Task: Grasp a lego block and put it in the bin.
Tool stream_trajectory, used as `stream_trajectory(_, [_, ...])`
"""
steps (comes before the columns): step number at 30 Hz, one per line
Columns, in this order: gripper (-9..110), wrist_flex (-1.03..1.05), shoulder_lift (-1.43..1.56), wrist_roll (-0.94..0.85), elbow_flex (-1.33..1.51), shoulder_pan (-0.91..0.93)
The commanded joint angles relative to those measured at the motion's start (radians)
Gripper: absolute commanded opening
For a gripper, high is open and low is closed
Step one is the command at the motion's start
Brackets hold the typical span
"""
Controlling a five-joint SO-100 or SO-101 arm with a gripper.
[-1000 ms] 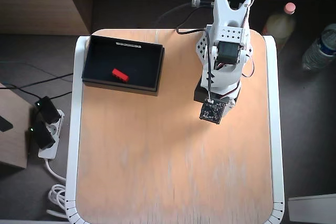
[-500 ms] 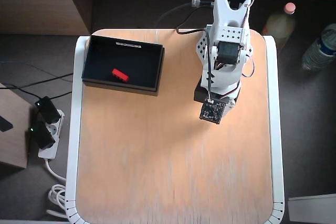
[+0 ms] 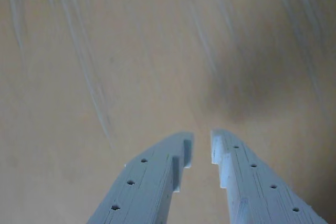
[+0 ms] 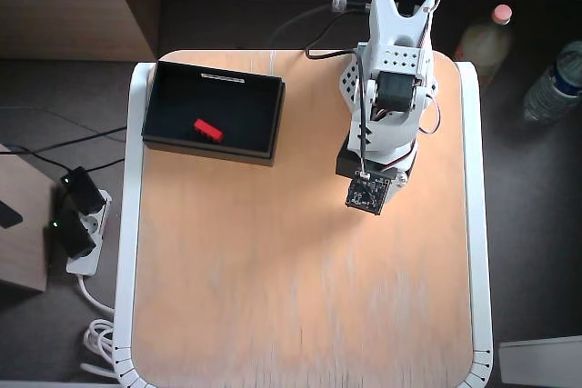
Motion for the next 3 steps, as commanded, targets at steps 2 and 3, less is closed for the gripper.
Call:
stream_trajectory(2, [3,0.009,0.089,-0.005,0.155,-0.028])
stream_trajectory(3, [3,0.009,0.089,-0.005,0.155,-0.028])
